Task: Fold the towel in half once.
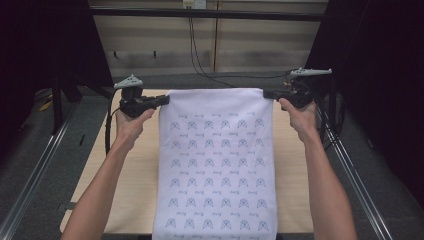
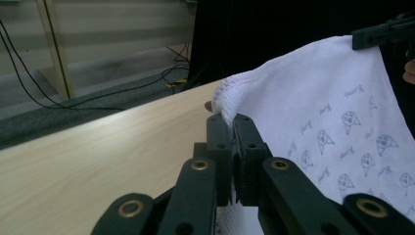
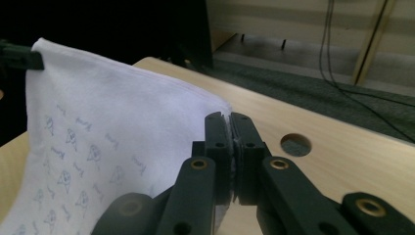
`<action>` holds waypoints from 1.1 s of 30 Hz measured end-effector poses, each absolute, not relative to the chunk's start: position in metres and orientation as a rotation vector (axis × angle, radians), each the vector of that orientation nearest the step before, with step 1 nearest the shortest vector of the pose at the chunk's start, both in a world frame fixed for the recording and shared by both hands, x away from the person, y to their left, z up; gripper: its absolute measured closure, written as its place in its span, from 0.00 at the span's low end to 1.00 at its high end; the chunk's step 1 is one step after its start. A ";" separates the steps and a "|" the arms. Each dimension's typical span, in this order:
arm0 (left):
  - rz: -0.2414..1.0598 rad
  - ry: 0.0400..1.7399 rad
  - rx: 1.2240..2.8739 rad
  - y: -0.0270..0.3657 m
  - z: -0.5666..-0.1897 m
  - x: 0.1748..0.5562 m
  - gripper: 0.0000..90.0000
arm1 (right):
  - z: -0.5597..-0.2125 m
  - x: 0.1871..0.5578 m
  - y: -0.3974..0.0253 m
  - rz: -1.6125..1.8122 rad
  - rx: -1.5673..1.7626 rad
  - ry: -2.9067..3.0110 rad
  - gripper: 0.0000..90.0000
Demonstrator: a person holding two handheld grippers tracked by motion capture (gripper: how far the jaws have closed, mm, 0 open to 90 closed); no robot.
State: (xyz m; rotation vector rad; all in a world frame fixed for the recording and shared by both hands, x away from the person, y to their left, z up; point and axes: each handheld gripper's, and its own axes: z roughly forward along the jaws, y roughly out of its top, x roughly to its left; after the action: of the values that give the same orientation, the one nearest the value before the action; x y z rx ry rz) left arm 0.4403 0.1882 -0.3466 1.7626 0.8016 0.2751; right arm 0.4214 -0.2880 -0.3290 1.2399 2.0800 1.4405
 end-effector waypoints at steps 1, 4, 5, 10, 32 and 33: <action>0.274 0.804 1.746 0.189 -0.343 0.442 0.97 | -0.325 0.423 -0.290 1.442 1.251 2.059 0.97; 0.269 0.806 1.722 0.192 -0.337 0.443 0.97 | -0.317 0.426 -0.296 1.486 1.259 2.021 0.97; 0.274 0.789 1.744 0.192 -0.336 0.440 0.97 | -0.311 0.422 -0.298 1.531 1.238 2.004 0.97; 0.222 0.762 1.772 0.195 -0.351 0.418 0.97 | -0.318 0.402 -0.292 1.530 1.175 2.066 0.97; -0.070 0.702 2.012 0.222 -0.450 0.263 0.97 | -0.433 0.212 -0.269 1.360 1.094 2.553 0.97; -0.092 0.702 2.024 0.220 -0.457 0.256 0.97 | -0.440 0.209 -0.268 1.342 1.107 2.572 0.97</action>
State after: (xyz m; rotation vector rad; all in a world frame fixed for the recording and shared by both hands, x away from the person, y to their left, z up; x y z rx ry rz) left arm 0.2565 0.2198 -0.4573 2.0238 0.7021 -0.0917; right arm 0.2087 -0.2680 -0.4399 1.1075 2.5718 1.3416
